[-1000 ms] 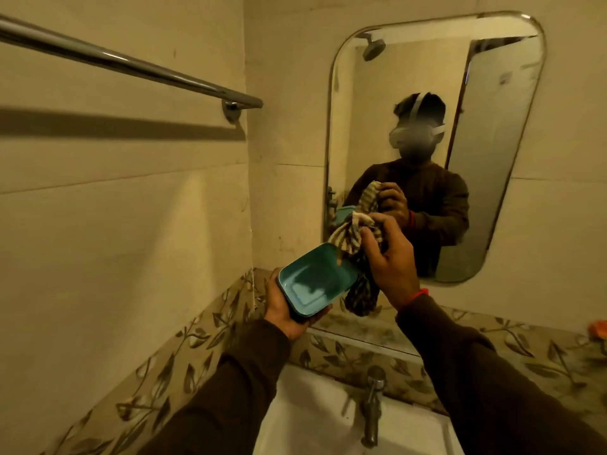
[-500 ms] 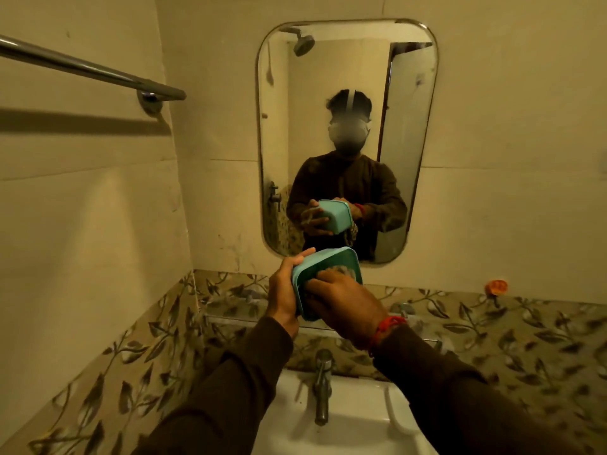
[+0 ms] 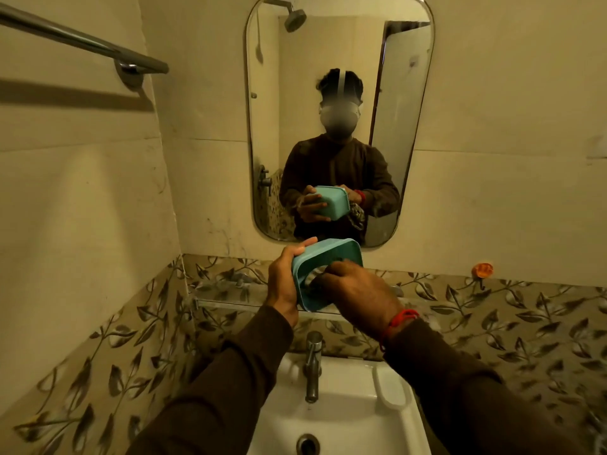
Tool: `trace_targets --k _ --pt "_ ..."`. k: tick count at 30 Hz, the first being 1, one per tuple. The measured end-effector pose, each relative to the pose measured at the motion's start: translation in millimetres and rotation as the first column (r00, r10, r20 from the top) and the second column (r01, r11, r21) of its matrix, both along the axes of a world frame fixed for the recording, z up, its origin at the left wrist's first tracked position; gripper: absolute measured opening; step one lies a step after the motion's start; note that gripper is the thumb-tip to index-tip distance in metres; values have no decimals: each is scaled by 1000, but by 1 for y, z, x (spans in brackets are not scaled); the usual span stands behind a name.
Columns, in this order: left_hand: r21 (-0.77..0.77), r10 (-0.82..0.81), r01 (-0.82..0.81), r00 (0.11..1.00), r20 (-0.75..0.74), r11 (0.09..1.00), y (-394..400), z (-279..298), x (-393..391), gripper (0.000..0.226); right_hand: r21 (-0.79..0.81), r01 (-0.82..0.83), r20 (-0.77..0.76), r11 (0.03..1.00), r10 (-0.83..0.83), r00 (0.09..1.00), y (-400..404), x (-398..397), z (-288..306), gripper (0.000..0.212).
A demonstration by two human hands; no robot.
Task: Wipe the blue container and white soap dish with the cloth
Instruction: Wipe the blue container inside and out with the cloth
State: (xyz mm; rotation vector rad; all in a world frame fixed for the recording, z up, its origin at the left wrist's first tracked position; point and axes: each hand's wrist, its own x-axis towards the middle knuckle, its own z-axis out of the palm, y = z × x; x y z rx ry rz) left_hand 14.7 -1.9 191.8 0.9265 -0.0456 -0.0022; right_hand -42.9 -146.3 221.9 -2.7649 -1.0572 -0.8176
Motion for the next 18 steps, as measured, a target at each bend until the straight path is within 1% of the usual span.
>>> trace_targets --k 2,3,4,5,7,9,12,14,15,18 --pt "-7 -18 18 1000 4 1000 -2 -4 -2 44 105 -109 -119 989 121 986 10 -5 -2 26" --pt "-22 -31 31 1000 6 999 -2 -7 -2 43 134 -124 -168 983 145 975 11 -4 -2 25" --pt "-38 -39 39 999 8 999 -1 -10 -2 43 137 -103 -201 985 129 971 11 -2 0 26" --pt "-47 -46 47 999 6 998 -1 -12 -1 43 112 -51 -211 992 74 975 8 1 1 28" --pt "-56 -61 62 998 8 997 -1 -14 0 49 -12 85 -158 996 -86 984 1 10 3 34" --pt "-53 -79 80 997 25 995 -2 -14 1 55 -73 189 -91 979 -195 977 -4 16 4 35" --pt "-58 -78 79 997 27 995 -1 -15 5 56 -68 238 -28 969 -240 970 -1 19 -3 35" --pt "-64 -74 75 997 21 995 0 -14 7 48 -63 245 -33 968 -247 968 5 19 -11 36" --pt "-63 -75 76 997 21 995 1 -16 8 44 -45 235 -71 971 -238 969 9 20 -14 37" --pt "-33 -92 92 996 12 995 1 -22 10 39 30 189 -254 981 -176 951 15 19 -16 38"
